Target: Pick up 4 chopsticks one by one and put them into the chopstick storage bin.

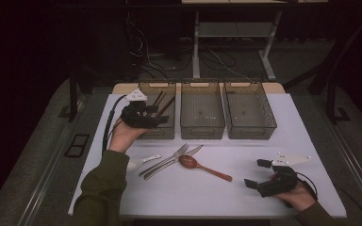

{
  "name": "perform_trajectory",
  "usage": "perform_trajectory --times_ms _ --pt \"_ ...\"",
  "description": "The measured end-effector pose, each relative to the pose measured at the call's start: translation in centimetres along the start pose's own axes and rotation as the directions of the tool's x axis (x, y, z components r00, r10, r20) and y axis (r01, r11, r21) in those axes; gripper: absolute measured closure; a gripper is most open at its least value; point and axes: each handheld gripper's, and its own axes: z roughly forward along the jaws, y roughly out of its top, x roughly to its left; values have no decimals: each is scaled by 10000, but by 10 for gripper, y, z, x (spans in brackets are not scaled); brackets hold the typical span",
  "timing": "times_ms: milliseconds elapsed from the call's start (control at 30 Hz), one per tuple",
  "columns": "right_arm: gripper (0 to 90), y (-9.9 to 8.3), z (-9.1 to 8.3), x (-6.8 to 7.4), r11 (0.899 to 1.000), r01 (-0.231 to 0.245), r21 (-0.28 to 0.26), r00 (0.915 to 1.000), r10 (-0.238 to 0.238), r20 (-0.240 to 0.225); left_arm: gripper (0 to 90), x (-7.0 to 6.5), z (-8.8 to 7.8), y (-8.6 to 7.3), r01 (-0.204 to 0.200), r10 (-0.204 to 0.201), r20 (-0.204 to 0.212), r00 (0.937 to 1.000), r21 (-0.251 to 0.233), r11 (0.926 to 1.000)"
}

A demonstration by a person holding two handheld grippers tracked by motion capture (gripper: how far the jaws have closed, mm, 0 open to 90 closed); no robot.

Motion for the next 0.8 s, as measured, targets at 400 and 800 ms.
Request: perform_trajectory --times_ms 400,800 --pt "6 0 0 0 10000 -45 23 10000 45 -14 266 -29 -8 -23 -442 438 113 9990 294 9986" --pt "6 0 0 0 10000 -20 8 10000 20 20 229 -51 -15 -53 -629 617 248 9978 482 9969"
